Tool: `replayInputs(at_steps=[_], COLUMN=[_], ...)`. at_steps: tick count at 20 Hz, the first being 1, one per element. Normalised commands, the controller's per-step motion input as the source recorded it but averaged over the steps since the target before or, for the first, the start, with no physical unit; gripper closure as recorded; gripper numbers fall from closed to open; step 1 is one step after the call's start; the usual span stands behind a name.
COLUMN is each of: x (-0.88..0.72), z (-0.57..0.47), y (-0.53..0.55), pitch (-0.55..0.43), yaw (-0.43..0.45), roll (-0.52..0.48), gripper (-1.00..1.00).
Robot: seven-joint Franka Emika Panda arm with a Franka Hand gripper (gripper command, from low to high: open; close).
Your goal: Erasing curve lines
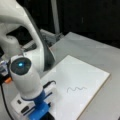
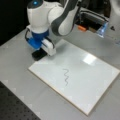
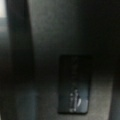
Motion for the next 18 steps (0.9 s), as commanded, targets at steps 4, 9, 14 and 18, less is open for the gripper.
replayInputs(at_steps=[4, 9, 14, 18], x=[-0.09, -0.09, -0.09, -0.15], z=[-0.11, -0.10, -0.07, 0.07], y=[0.02, 0.04, 0.08, 0.15], pitch=[-0.176, -0.175, -0.165, -0.112], yaw=[-0.078, -0.080, -0.098, -0.133], roll=[0.081, 0.090, 0.095, 0.094], gripper=[1.00, 1.00, 1.00, 1.00])
